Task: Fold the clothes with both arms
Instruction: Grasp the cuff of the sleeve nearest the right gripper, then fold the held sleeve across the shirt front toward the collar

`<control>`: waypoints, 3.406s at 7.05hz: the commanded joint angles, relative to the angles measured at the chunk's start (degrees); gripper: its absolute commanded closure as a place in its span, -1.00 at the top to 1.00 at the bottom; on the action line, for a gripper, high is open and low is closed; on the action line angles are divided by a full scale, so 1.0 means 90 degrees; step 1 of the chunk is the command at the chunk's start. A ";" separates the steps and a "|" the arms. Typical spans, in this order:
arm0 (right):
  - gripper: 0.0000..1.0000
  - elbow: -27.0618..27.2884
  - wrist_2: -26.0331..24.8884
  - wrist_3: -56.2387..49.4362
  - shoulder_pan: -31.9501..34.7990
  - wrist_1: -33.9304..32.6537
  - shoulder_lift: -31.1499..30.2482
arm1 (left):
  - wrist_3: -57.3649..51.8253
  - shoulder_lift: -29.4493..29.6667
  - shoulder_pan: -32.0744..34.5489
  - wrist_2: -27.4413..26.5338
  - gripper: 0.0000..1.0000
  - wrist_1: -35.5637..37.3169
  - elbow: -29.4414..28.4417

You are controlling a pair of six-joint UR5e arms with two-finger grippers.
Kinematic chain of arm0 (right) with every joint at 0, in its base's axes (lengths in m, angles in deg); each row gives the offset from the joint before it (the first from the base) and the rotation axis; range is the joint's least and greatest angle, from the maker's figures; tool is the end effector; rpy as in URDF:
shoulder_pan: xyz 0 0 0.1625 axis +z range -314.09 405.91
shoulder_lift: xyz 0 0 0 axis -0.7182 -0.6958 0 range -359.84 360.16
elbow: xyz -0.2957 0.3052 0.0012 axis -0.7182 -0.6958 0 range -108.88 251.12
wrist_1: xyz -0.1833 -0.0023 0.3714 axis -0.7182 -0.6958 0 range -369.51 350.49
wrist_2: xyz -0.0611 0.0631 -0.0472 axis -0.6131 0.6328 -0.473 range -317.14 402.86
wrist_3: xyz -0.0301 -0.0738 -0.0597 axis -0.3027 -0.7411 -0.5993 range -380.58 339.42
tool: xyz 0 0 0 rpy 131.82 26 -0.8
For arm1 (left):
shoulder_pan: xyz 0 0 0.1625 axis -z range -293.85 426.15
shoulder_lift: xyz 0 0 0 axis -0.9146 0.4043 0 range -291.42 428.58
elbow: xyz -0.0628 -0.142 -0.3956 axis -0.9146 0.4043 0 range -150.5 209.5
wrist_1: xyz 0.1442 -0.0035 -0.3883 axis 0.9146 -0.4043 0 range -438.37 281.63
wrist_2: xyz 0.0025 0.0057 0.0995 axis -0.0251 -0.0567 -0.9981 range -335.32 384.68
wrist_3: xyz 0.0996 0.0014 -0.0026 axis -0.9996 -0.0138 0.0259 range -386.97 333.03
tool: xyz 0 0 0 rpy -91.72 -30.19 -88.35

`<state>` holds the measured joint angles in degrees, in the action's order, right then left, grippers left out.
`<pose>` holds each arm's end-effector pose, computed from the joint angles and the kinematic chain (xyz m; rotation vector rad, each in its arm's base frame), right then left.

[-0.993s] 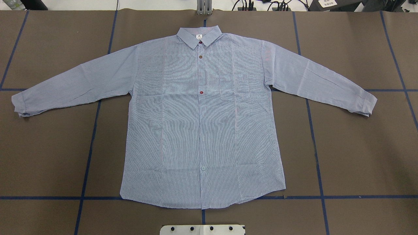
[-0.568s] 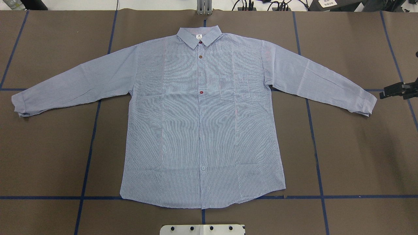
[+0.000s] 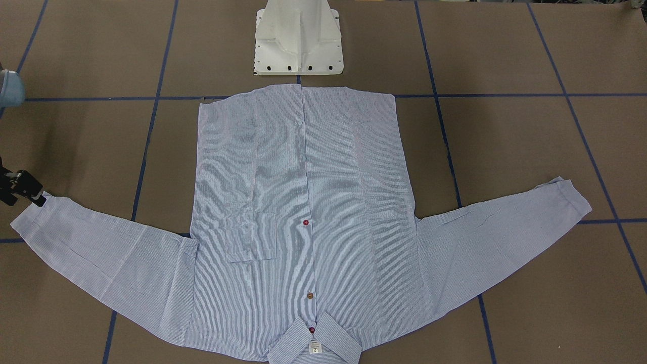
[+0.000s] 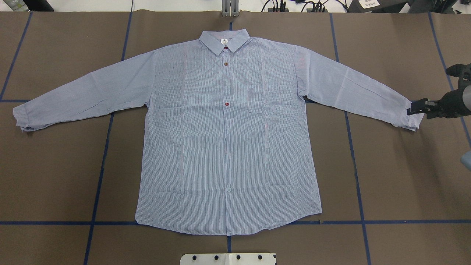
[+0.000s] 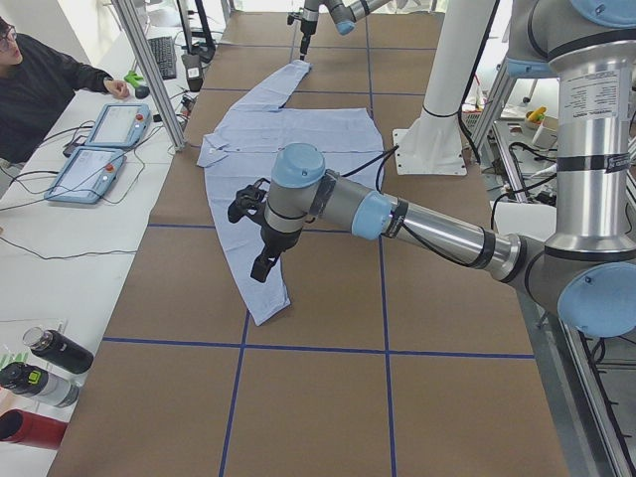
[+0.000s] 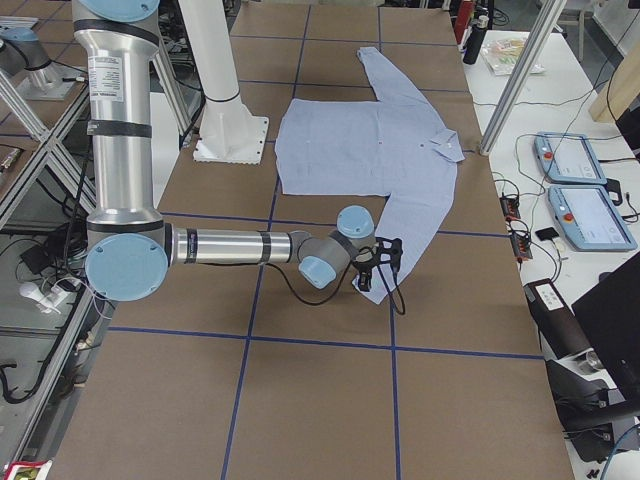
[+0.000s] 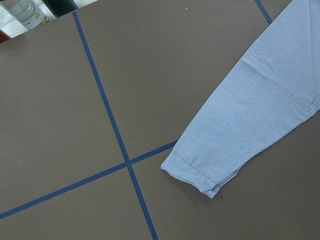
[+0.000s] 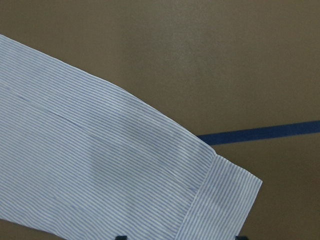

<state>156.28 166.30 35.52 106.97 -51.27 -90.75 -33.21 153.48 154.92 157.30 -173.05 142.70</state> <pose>-0.1796 -0.4869 0.6206 0.1547 -0.8969 0.2248 -0.0560 -0.4567 0.4929 0.4116 0.7183 0.2708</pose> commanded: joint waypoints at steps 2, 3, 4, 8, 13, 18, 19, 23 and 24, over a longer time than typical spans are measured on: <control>0.43 -0.0029 -0.0414 0.0358 -0.0367 0.0197 -0.0124 | 0.0000 0.0000 0.0000 0.0001 1.00 0.0002 0.0009; 0.42 -0.0029 -0.0435 0.0358 -0.0417 0.0207 -0.0182 | 0.0000 0.0000 0.0000 0.0001 1.00 0.0002 0.0009; 0.40 -0.0029 -0.0464 0.0358 -0.0446 0.0207 -0.0192 | 0.0000 0.0000 0.0000 0.0001 1.00 0.0002 0.0009; -0.12 -0.0048 -0.0630 0.0368 -0.0524 0.0197 -0.0202 | 0.0000 0.0000 0.0000 0.0011 1.00 0.0002 0.0048; -1.00 0.0204 -0.0581 0.0642 -0.0544 0.0090 -0.0086 | 0.0000 0.0000 0.0010 0.0011 1.00 -0.0008 0.0048; -1.00 0.0879 -0.0610 0.0661 -0.0602 -0.2850 0.2104 | 0.0000 -0.0001 0.0010 0.0021 1.00 -0.0008 0.0039; -1.00 0.0850 -0.0862 0.0690 -0.0902 -0.3836 0.2992 | 0.0000 0.0000 0.0010 0.0021 1.00 0.0002 0.0058; -1.00 -0.0364 -0.2208 0.1800 -0.2054 -0.4598 0.5668 | 0.0010 0.0000 0.0000 0.0021 1.00 -0.0008 0.0010; -1.00 -0.0970 -0.2550 0.1978 -0.2309 -0.4588 0.6324 | 0.0010 0.0000 0.0000 0.0021 1.00 -0.0008 0.0009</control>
<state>154.21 147.48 50.62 89.32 -92.47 -41.88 -33.13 153.48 154.95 157.48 -173.10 142.88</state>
